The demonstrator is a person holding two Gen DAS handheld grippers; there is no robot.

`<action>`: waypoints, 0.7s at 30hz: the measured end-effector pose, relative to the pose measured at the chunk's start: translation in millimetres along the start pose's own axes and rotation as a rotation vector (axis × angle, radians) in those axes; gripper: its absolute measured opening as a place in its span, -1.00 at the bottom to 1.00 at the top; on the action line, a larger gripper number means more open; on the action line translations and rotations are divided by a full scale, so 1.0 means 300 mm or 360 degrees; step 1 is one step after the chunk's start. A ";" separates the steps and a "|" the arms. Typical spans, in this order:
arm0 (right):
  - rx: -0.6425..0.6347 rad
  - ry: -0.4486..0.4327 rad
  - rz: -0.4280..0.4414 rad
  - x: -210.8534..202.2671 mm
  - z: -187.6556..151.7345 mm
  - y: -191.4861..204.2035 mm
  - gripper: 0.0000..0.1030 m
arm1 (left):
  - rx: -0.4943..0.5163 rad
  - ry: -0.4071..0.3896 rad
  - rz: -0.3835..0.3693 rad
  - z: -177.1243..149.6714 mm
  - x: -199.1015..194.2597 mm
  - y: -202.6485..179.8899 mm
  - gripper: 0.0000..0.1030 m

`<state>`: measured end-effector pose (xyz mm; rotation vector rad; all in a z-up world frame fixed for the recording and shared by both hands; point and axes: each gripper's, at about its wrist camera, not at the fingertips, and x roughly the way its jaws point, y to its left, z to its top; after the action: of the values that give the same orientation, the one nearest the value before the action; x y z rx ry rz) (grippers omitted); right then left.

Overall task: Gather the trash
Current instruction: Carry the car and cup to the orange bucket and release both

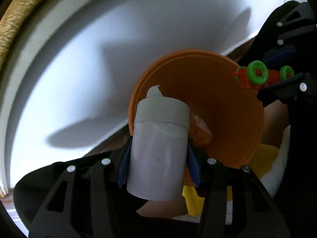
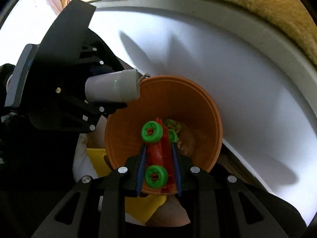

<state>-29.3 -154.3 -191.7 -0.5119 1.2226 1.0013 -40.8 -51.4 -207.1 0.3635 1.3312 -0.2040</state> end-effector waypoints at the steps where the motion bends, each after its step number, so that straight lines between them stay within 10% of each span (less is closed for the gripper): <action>1: -0.0002 0.0005 -0.0005 0.004 -0.001 -0.002 -0.48 | 0.0011 0.0004 0.0009 0.004 0.005 -0.002 -0.05; 4: 0.0016 0.0009 -0.0041 0.009 0.002 -0.014 0.10 | 0.0031 0.0028 0.0059 0.010 0.018 -0.015 0.21; 21: 0.0192 -0.0111 -0.0075 -0.054 -0.048 -0.038 0.09 | -0.0009 -0.0054 0.0061 -0.022 -0.019 0.005 0.34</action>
<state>-27.5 -177.2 -182.9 -0.4063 1.1956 0.8923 -47.5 -47.9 -202.7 0.3785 1.2900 -0.1738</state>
